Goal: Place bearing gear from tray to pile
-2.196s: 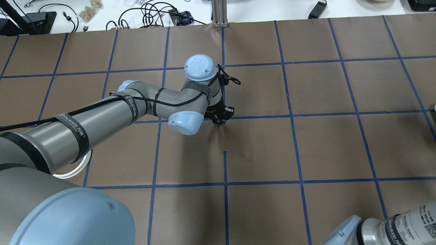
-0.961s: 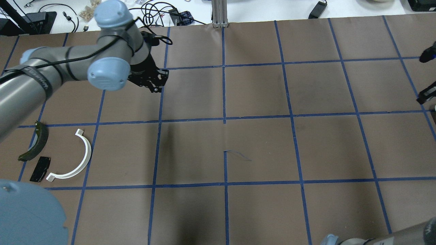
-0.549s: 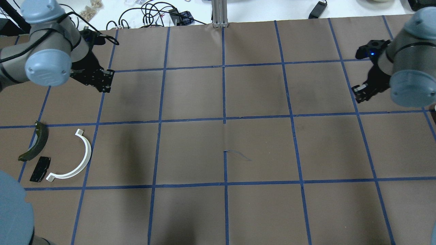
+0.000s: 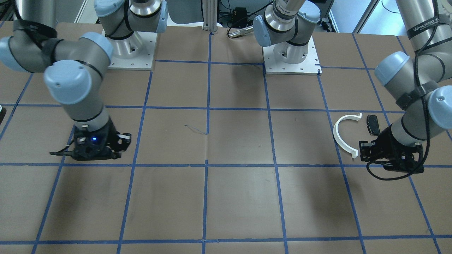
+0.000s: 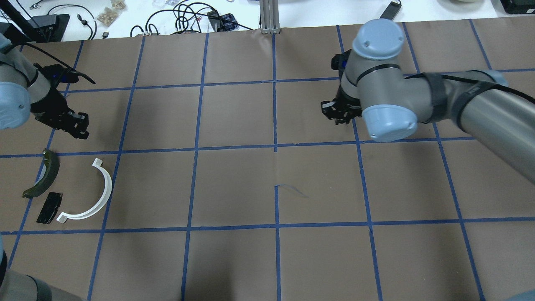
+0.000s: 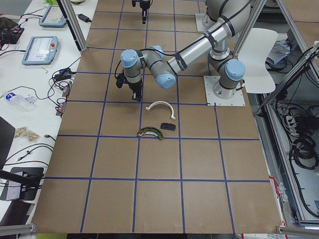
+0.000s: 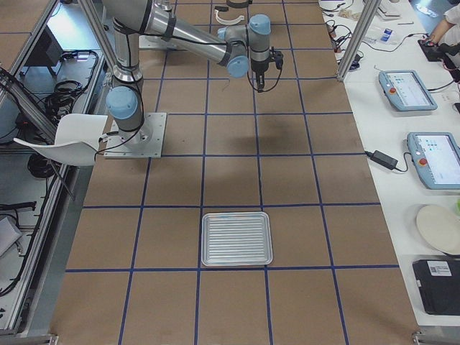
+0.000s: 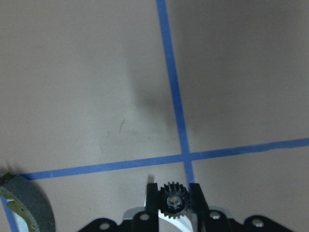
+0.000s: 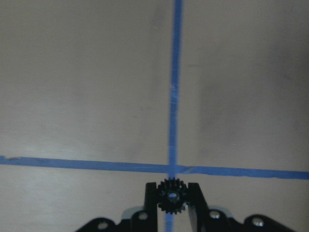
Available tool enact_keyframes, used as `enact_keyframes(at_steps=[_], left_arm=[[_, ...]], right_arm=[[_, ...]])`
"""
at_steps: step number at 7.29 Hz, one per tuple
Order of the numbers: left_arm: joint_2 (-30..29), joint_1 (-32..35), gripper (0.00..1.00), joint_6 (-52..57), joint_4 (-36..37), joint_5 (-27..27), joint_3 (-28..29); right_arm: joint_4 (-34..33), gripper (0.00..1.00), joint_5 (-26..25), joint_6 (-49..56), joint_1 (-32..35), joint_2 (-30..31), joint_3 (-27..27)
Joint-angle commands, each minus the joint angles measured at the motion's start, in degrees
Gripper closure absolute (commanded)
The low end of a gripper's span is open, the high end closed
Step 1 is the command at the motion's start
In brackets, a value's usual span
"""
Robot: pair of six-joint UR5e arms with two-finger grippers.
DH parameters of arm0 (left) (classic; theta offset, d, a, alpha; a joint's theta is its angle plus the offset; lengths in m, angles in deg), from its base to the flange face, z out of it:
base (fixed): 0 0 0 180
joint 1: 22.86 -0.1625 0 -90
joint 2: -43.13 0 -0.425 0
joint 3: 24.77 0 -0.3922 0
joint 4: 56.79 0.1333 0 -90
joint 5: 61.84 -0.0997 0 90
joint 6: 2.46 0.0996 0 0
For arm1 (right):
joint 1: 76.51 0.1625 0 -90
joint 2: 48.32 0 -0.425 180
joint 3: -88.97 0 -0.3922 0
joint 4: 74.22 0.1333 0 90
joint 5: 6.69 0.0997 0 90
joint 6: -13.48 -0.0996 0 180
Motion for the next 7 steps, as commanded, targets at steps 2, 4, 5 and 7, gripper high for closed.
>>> enact_keyframes(at_steps=[2,4,5,7], left_arm=[[-0.7,-4.0,1.00,3.3,6.3,0.0,-7.2],[-0.9,-5.0,1.00,3.6,14.5,-0.2,-14.3],[-0.6,-6.1,1.00,4.1,15.9,-0.3,-16.0],[-0.4,-8.2,1.00,6.7,15.8,-0.4,-16.2]], right_arm=[[-0.9,0.80,1.6,-13.3,11.4,-7.4,-3.0],[-0.5,0.70,2.2,-13.4,12.0,-9.4,-2.9],[-0.8,0.01,2.2,-13.3,12.0,-9.7,-2.7],[0.0,0.00,2.8,-13.6,11.8,-8.3,-5.2]])
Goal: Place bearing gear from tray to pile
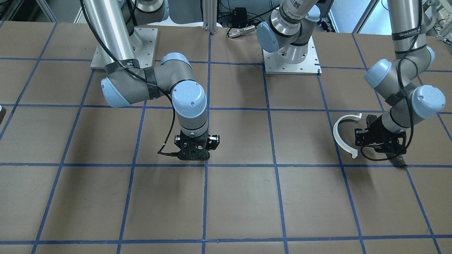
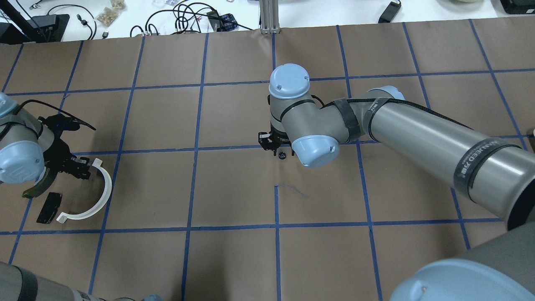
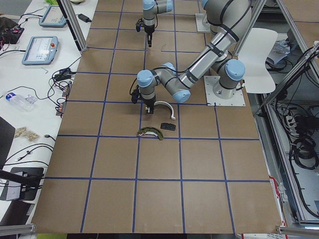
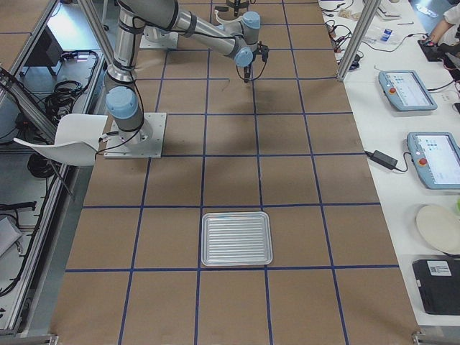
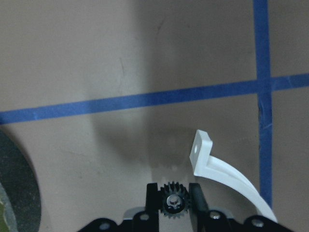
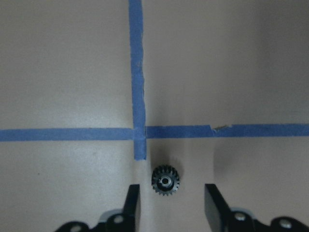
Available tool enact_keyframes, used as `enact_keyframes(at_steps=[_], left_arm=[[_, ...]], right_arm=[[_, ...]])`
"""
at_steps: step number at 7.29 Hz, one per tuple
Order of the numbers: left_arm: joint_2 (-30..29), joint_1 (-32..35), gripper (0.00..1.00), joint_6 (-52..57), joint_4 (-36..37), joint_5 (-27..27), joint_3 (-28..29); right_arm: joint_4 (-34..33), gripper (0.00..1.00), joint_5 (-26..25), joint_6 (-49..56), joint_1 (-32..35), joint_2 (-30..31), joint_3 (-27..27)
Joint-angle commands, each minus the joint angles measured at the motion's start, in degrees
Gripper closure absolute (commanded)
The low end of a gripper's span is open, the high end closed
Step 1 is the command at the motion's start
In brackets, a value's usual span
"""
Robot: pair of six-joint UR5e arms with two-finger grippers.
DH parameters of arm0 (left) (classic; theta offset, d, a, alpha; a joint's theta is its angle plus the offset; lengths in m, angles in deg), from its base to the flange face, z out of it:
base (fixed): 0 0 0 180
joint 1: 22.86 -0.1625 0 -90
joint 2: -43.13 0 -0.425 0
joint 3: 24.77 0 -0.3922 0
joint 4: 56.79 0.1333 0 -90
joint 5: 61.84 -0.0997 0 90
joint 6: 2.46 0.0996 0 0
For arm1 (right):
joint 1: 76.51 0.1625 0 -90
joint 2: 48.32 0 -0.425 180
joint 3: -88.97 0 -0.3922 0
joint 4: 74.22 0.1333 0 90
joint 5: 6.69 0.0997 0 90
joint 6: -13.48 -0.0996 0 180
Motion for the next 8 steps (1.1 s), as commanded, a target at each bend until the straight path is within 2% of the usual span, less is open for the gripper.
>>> enact_keyframes(at_steps=[1,2,3,5,7,8], left_arm=[[-0.1,-1.5,1.00,1.8,0.3,0.0,-0.6],[0.2,-1.5,0.87,2.2,0.5,0.1,-1.4],[0.4,-1.5,0.02,2.1,0.5,0.1,-1.5],[1.4,-1.4,0.00,2.1,0.5,-0.1,-0.9],[3.7,0.3,0.00,1.5,-1.0,-1.5,1.8],[5.0,2.5,0.00,0.7,-1.6,-2.1,3.5]], right_arm=[[9.7,0.00,2.2,-0.7,-1.3,3.9,-6.0],[18.6,0.00,1.6,-0.1,-1.6,7.4,-11.4],[26.0,0.00,2.2,-0.2,-2.5,9.2,-16.9],[39.3,0.00,1.3,-0.1,-5.0,12.5,-24.4],[46.5,0.00,-0.5,2.8,-9.0,18.4,-24.5],[45.5,0.00,-2.6,7.4,-9.6,19.0,-23.1]])
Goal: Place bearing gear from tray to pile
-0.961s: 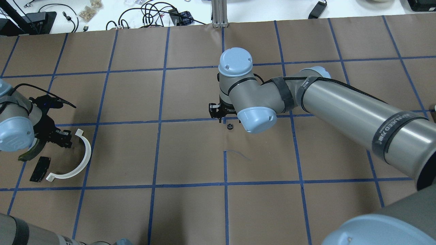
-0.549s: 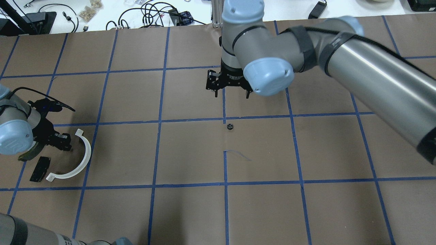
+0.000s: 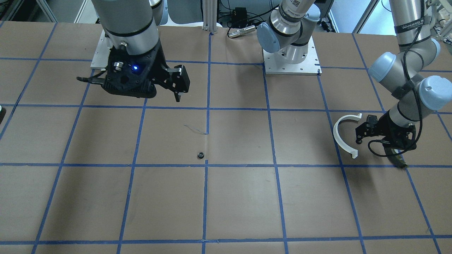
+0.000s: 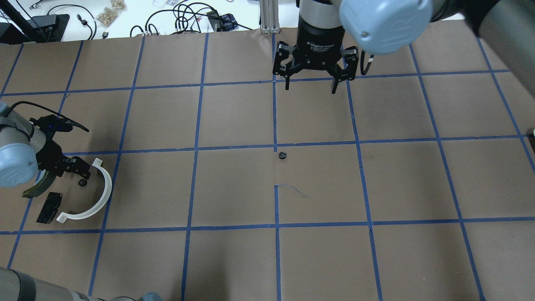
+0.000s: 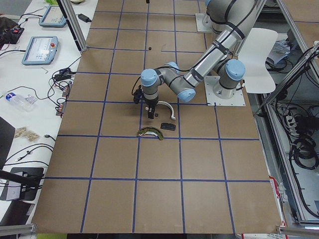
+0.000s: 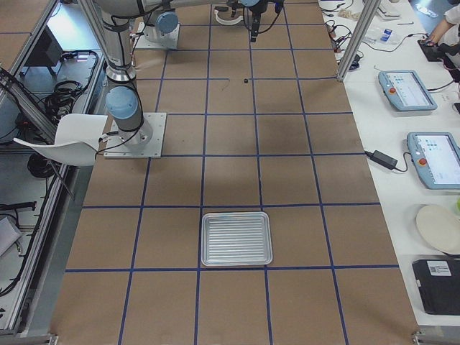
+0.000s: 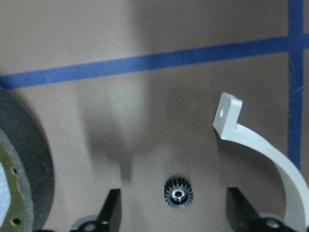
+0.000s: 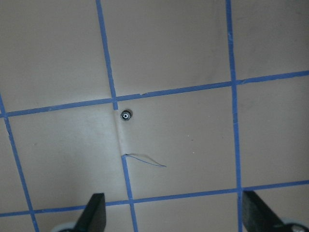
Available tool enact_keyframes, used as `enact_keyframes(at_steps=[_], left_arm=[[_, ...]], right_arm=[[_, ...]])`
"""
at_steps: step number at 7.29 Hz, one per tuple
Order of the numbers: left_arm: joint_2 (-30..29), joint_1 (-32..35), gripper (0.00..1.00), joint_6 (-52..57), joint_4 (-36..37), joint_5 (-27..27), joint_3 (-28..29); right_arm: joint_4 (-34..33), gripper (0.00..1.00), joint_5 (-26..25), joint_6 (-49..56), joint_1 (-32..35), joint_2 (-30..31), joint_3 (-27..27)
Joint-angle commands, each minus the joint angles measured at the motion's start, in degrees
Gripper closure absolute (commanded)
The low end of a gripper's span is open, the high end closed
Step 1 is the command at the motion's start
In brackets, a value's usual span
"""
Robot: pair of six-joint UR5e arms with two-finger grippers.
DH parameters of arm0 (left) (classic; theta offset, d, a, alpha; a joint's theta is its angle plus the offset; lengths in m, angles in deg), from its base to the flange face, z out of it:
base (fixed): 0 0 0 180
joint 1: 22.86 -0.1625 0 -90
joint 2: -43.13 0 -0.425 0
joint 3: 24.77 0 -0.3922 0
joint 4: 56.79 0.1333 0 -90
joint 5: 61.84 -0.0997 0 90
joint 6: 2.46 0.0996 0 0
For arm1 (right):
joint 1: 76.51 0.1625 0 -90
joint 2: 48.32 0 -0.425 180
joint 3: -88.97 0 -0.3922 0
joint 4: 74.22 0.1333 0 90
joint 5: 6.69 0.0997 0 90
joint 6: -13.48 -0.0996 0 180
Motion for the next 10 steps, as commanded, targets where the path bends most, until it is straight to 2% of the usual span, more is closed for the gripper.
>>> enact_keyframes(at_steps=[1,3,4,5,7,8,10], left_arm=[[2.4,4.9,0.00,-3.0,-2.5,-0.9,4.7],[3.3,13.0,0.00,-13.9,-13.0,-0.6,12.1],[2.8,18.0,0.00,-22.6,-14.8,-0.1,14.9],[2.1,23.1,0.00,-28.3,-14.9,-0.1,16.2],[1.0,32.6,0.00,-36.9,-14.9,1.4,16.2],[0.3,36.0,0.00,-39.8,-14.9,4.5,16.1],[-2.0,43.7,0.00,-40.3,-13.6,4.7,15.9]], right_arm=[[-1.2,0.00,-3.5,4.7,-1.3,2.4,2.9],[-9.0,0.00,-3.7,4.6,-1.4,6.7,10.0],[-14.9,0.00,-3.4,3.9,-1.3,8.6,13.5],[-16.0,0.00,-3.7,4.9,-2.6,8.6,12.8],[-13.1,0.00,-3.2,9.3,-8.8,9.2,11.7],[-12.6,0.00,-2.8,10.0,-9.9,9.9,11.7],[-12.3,0.00,-3.4,9.9,-9.6,10.0,12.0]])
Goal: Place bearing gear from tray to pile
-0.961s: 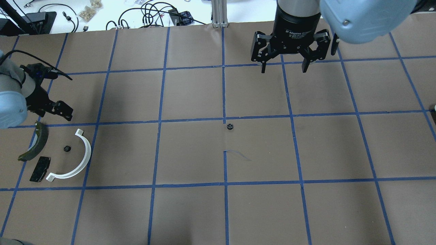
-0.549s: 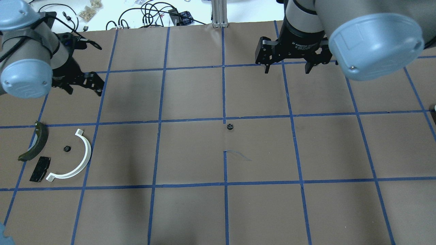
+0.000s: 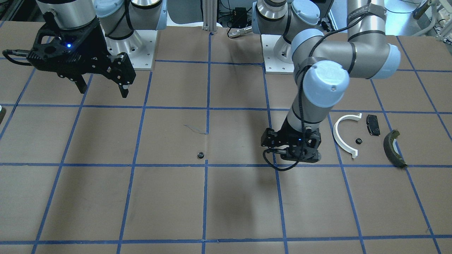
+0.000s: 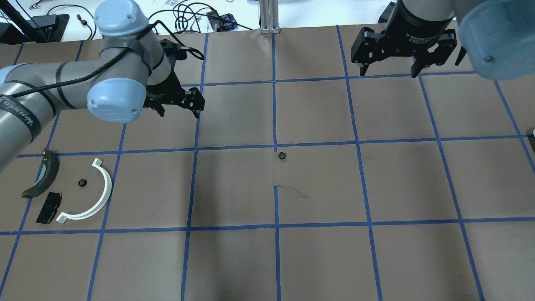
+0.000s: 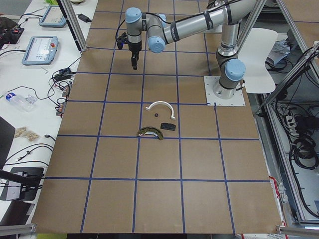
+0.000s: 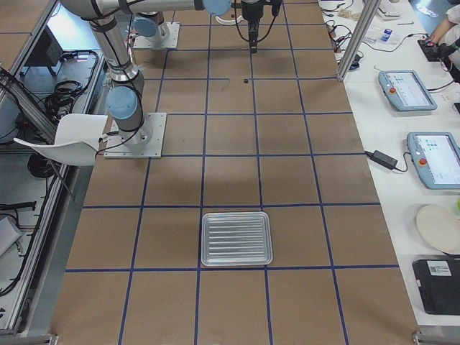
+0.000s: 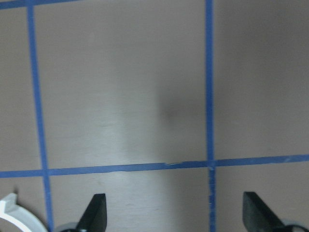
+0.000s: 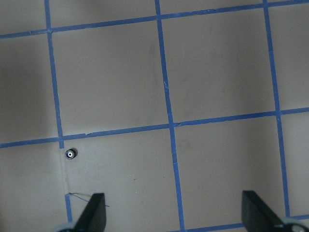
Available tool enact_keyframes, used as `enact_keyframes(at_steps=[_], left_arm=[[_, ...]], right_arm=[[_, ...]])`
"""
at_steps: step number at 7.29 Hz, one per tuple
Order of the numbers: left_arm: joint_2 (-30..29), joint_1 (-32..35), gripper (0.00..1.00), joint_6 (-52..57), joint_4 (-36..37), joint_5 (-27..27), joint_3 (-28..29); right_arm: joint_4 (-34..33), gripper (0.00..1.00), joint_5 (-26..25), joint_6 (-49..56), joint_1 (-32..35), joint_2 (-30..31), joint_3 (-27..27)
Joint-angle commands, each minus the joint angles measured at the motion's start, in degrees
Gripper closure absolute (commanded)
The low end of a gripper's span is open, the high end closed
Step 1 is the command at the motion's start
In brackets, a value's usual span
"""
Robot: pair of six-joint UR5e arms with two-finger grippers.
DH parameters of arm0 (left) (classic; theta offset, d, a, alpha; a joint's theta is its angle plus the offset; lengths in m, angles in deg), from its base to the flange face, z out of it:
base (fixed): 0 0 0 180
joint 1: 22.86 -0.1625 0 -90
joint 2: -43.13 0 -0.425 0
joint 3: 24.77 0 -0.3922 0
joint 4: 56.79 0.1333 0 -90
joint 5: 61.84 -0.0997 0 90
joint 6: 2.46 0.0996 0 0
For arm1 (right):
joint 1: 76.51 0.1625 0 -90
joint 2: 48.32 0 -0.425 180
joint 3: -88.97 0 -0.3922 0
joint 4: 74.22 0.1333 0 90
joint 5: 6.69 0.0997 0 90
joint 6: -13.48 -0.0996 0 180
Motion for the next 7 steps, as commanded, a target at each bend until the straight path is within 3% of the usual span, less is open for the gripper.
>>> enact_keyframes(at_steps=[1,7], left_arm=[[-3.0,8.0,0.00,-3.7,2.7,2.9,0.1],[-13.4,18.8,0.00,-8.3,16.9,5.1,-0.3]], right_arm=[[0.1,0.00,0.1,0.2,0.0,0.2,0.2],[-0.5,0.00,0.8,0.2,-0.1,0.2,0.3]])
